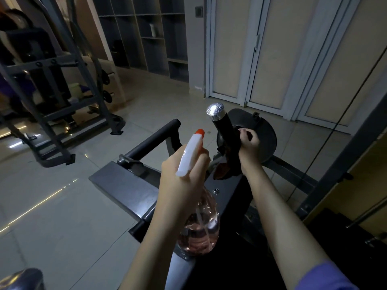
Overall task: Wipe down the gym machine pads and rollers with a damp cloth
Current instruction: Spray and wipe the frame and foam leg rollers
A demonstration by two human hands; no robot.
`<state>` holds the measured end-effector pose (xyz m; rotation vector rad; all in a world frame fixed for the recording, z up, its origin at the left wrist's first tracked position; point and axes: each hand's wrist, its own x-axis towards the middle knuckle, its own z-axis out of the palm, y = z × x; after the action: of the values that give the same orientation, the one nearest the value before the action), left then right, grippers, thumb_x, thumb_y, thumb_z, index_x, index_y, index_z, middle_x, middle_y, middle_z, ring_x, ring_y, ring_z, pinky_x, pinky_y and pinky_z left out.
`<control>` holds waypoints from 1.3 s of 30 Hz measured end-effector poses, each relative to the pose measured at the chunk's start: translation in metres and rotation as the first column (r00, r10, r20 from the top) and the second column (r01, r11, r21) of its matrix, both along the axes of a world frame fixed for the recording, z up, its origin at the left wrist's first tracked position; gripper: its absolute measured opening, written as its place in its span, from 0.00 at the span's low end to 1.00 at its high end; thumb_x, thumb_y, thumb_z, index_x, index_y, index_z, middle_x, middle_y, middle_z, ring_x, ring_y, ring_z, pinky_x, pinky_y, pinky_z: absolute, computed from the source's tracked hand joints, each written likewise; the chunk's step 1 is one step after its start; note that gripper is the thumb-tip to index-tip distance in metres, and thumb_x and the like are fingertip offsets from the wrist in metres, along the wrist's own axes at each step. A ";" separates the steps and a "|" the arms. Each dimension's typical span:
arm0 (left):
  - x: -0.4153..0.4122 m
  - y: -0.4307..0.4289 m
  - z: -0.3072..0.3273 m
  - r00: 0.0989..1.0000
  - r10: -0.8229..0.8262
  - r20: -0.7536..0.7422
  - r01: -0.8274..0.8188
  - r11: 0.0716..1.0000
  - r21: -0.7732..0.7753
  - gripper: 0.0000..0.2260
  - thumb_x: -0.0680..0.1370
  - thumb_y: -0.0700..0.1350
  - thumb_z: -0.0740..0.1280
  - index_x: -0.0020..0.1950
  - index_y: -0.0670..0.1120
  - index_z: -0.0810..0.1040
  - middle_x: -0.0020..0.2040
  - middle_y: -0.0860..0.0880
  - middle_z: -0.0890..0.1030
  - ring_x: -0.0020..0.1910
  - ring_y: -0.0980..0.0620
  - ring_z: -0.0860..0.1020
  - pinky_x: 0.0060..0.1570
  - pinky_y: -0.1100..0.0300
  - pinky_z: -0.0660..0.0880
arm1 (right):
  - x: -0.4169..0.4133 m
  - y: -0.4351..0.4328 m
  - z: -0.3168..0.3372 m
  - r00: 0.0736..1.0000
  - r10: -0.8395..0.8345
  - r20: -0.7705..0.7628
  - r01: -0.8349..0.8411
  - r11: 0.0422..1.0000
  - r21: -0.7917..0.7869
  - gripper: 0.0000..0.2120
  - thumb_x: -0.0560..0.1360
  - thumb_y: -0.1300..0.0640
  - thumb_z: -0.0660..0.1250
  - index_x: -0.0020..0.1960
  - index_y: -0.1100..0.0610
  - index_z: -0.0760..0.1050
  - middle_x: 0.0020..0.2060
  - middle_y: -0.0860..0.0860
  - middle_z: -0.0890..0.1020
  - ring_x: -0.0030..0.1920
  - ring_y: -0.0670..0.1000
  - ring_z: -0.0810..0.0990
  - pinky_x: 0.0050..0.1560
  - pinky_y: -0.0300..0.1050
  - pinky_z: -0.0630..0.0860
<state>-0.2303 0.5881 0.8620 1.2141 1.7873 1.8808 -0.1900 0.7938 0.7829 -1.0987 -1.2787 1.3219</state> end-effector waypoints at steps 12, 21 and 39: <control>0.001 -0.005 0.003 0.998 0.031 -0.060 -0.031 1.000 0.003 0.09 0.73 0.43 0.60 0.40 0.36 0.71 0.38 0.36 0.75 0.39 0.35 0.75 0.41 0.40 0.73 | -0.014 -0.026 -0.010 0.991 -0.134 0.022 0.129 0.982 0.137 0.11 0.81 0.49 0.52 0.55 0.52 0.71 0.52 0.54 0.78 0.50 0.53 0.77 0.46 0.45 0.72; 0.005 -0.008 0.000 0.999 0.036 -0.020 -0.035 0.999 0.040 0.11 0.75 0.43 0.60 0.40 0.35 0.68 0.36 0.33 0.72 0.33 0.38 0.72 0.35 0.49 0.67 | -0.009 -0.033 0.051 0.988 0.023 -0.152 -0.009 0.996 0.088 0.10 0.82 0.51 0.55 0.59 0.52 0.71 0.51 0.44 0.76 0.47 0.34 0.74 0.47 0.28 0.69; 0.010 -0.016 -0.003 0.993 0.058 -0.103 -0.051 0.996 0.071 0.09 0.74 0.42 0.61 0.36 0.39 0.72 0.29 0.48 0.72 0.28 0.58 0.68 0.30 0.66 0.64 | -0.014 -0.058 0.108 0.983 0.174 0.057 -0.183 0.938 0.294 0.12 0.81 0.53 0.56 0.59 0.57 0.73 0.52 0.48 0.78 0.53 0.49 0.75 0.40 0.30 0.69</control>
<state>-0.2201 0.5723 0.8586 1.3238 1.8412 1.9565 -0.2036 0.7362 0.8910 -0.8082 -1.5722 1.1962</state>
